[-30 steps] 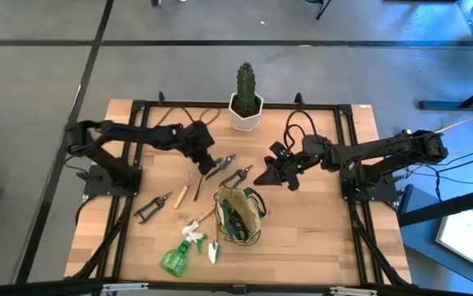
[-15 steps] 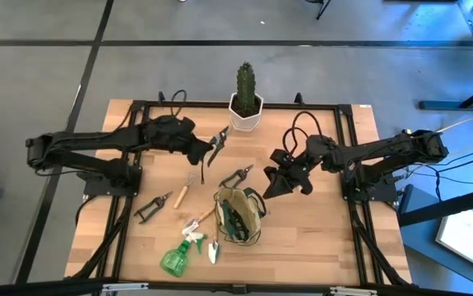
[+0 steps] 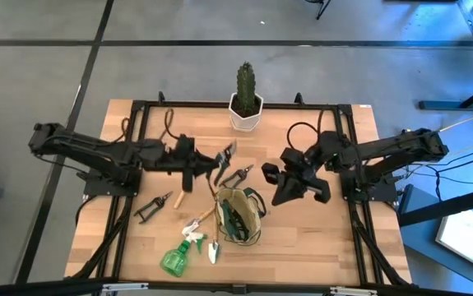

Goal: Pick & Place Garden tools in Gardening bag
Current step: Put the green shears into the green gardening bag

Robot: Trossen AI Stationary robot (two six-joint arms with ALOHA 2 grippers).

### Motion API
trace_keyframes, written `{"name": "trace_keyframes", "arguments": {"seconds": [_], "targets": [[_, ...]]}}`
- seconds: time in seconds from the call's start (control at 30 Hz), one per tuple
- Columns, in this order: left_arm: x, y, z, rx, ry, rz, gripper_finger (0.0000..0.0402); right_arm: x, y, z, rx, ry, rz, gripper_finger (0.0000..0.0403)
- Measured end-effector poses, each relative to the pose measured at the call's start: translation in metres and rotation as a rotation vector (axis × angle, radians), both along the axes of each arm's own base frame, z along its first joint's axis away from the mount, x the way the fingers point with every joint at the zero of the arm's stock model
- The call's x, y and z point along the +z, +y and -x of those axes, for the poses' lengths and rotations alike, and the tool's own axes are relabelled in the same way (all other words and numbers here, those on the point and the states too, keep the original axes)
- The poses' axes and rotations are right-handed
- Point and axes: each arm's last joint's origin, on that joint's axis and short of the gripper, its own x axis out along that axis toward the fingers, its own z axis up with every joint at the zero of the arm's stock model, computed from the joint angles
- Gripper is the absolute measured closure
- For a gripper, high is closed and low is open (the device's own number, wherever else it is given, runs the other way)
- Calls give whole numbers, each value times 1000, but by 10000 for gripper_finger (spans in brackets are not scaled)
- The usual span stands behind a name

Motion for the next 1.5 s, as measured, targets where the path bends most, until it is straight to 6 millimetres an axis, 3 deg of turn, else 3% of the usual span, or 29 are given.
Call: {"name": "trace_keyframes", "arguments": {"seconds": [0.13,0.33,0.47,0.7,0.97,1.2,1.5], "targets": [[-1,-10,-20,-16,56,-30,357,14,11,9,-127,62,203,403],[7,-17,-54,30,64,27,357,43,26,38,-448,184,601,403],[17,-29,-71,50,50,-7,357,56,39,53,-575,190,715,403],[19,-39,-84,-13,89,-245,357,49,53,62,-582,251,721,403],[1,-35,-82,-113,269,-302,357,43,57,64,-577,303,699,403],[-7,-27,-81,-339,327,-334,357,41,56,65,-695,362,656,403],[-13,-6,-75,-603,436,-545,357,42,49,63,-917,431,532,403]]}}
